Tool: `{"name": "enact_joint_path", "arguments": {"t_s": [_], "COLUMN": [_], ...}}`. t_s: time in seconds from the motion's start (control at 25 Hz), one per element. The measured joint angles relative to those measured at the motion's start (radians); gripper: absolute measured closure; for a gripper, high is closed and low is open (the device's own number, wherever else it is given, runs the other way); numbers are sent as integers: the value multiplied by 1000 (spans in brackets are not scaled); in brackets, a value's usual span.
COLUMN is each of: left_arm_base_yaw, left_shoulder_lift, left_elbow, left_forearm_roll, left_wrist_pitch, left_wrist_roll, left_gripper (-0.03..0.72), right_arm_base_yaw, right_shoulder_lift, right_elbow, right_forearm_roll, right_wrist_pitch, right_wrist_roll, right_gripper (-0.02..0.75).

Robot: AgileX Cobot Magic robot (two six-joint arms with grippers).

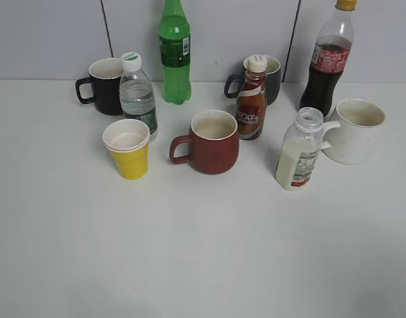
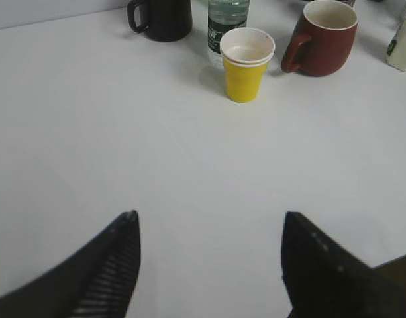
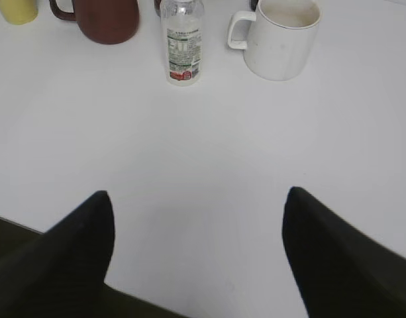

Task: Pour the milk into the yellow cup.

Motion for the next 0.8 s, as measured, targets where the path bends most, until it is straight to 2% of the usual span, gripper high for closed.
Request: {"name": "enact_joint_path", "arguments": {"t_s": [0.28,0.36,0.44,0.52,0.56,0.6,0.76,0.8], "left_arm_base_yaw": [1,20,66,150,150,217,320,320], "left_shoulder_lift": [0,-3,-8,-18,-18,-33,-80,-80], "left_elbow": [0,0,0,0,0,0,0,0], "left_forearm_roll": [0,0,0,0,0,1,1,1], "left_wrist_pitch": [0,0,1,1,1,1,1,1], "left_wrist_roll": [0,0,0,0,0,0,0,0], "left_gripper": [182,182,182,182,182,182,182,182], "right_arm_base_yaw": [0,-1,-18,-58,-89,-125,-251,-274], "right_shoulder_lift": [0,0,0,0,0,0,-26,-40], "right_elbow": [0,0,0,0,0,0,0,0], "right_forearm_roll": [0,0,0,0,0,0,0,0], "right_wrist_pitch": [0,0,0,0,0,0,0,0], "right_wrist_roll": [0,0,0,0,0,0,0,0], "right_gripper": [146,146,146,146,146,146,146,146]}}
